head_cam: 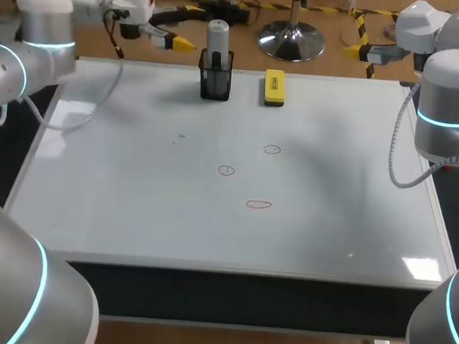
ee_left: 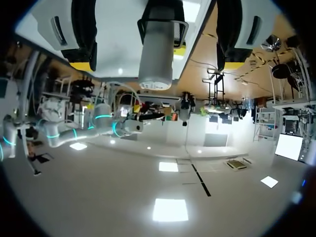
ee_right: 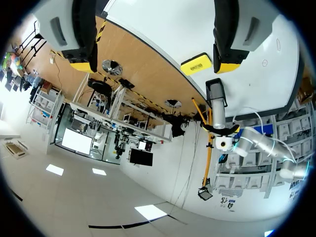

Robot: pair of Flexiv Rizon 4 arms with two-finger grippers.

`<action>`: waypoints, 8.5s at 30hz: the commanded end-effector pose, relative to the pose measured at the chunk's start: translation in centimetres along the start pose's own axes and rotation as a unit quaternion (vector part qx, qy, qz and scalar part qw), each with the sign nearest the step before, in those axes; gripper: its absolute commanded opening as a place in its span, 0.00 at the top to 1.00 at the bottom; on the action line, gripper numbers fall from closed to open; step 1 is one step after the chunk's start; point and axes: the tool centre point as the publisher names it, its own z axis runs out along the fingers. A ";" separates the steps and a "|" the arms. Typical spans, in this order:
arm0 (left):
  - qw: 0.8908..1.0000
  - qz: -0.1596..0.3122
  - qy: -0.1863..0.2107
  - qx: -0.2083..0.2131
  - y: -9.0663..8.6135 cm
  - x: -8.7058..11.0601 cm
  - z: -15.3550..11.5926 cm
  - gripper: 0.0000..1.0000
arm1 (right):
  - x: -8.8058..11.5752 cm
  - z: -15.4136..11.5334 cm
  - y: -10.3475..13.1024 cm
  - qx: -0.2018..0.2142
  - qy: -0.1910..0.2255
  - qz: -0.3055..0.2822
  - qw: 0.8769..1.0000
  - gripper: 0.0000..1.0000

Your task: Pick up the inspection probe, press it on each red-marked spot on the whiteboard one by one, put down the probe, pick up the eraser, and wipe off all the red marks.

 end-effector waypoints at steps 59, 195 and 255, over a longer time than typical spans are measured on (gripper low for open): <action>0.996 0.020 -0.081 -0.004 2.7 0.5 6.9 0.00 | 0.0 0.0 0.0 0.000 0.001 0.000 1.000 0.00; 0.989 0.042 -0.142 -0.004 -0.6 6.3 -10.6 1.00 | 0.0 0.0 0.0 0.000 0.001 0.000 1.000 0.00; 0.990 0.035 -0.139 -0.015 -0.9 6.5 -10.9 1.00 | 1.7 11.5 -0.5 0.213 0.530 -0.321 0.755 0.00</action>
